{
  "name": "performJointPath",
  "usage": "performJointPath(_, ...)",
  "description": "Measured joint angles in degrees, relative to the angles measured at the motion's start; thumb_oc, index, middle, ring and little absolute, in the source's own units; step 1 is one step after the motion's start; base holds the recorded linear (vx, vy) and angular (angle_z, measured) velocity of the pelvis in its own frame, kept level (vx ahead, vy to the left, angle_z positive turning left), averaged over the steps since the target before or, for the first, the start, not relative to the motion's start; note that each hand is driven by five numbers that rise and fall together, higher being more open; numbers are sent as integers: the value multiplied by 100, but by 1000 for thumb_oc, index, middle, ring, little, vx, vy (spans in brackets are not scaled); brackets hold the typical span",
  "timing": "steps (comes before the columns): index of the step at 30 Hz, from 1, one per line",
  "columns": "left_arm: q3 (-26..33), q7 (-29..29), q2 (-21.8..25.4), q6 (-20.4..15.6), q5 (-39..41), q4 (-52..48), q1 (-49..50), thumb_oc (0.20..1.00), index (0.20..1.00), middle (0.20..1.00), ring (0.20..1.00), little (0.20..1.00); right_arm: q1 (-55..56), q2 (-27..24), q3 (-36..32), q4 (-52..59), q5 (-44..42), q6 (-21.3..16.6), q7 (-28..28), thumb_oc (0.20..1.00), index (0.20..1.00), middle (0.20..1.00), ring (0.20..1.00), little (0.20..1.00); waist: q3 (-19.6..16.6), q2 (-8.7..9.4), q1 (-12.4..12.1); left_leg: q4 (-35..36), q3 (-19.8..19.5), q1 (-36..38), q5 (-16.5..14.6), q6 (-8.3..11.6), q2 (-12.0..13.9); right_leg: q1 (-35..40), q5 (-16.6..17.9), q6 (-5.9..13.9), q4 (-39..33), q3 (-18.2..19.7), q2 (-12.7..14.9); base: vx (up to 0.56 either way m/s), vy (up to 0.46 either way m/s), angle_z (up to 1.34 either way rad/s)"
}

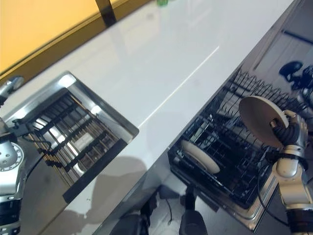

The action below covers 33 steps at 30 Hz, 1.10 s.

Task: Pick up plates and place into dishwasher.

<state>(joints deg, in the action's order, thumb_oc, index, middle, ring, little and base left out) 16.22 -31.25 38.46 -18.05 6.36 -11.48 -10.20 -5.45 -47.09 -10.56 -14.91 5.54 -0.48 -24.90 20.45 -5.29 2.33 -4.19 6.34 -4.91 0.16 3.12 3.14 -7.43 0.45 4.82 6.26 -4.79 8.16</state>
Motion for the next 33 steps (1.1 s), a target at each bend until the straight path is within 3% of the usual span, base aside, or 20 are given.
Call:
performJointPath(7, -359, -386, 37, -1, -4, 197, -391, 1000, 1000, 1000, 1000, 1000, -984, -575, 588, -830, -286, -58, 218, 200, 200, 200, 200, 200, 395, -371, -14, -242, 1, -315, -31, -66, -97, -392, -32, 44, 321, 101, 103, -58, 31, -3)
performJointPath(15, -534, -507, 76, 82, -7, 239, -645, 1000, 1000, 1000, 1000, 1000, -1472, -821, 1296, -1442, -593, -340, 925, 200, 200, 200, 200, 200, 431, -388, -37, -294, -7, -362, -33, -71, -120, -495, -43, 41, 445, 95, 141, 3, -5, -2)
performJointPath(20, -611, -544, 92, 119, -15, 404, -691, 1000, 1000, 1000, 1000, 1000, -1521, -830, 1365, -1450, -626, -423, 1205, 200, 200, 200, 200, 200, 432, -390, -29, -313, -6, -400, -22, -88, -140, -555, -61, 47, 515, 98, 170, 0, 0, 0)
performJointPath(26, -702, -600, 93, 137, -65, 408, -835, 1000, 1000, 1000, 1000, 1000, -1645, -822, 1427, -1446, -445, -415, 1378, 200, 200, 200, 200, 200, 605, -457, -29, -432, -14, -599, -16, -110, -161, -756, -83, 49, 675, 97, 204, -36, 6, 2)
performJointPath(33, -1094, -647, 94, 154, -112, 464, -1145, 1000, 1000, 1000, 1000, 1000, -2282, -751, 2009, -1659, -233, -431, 1477, 200, 200, 200, 200, 200, 688, -557, -29, -495, -14, -694, -5, -125, -187, -887, -104, 40, 820, 97, 245, -52, 34, 1)
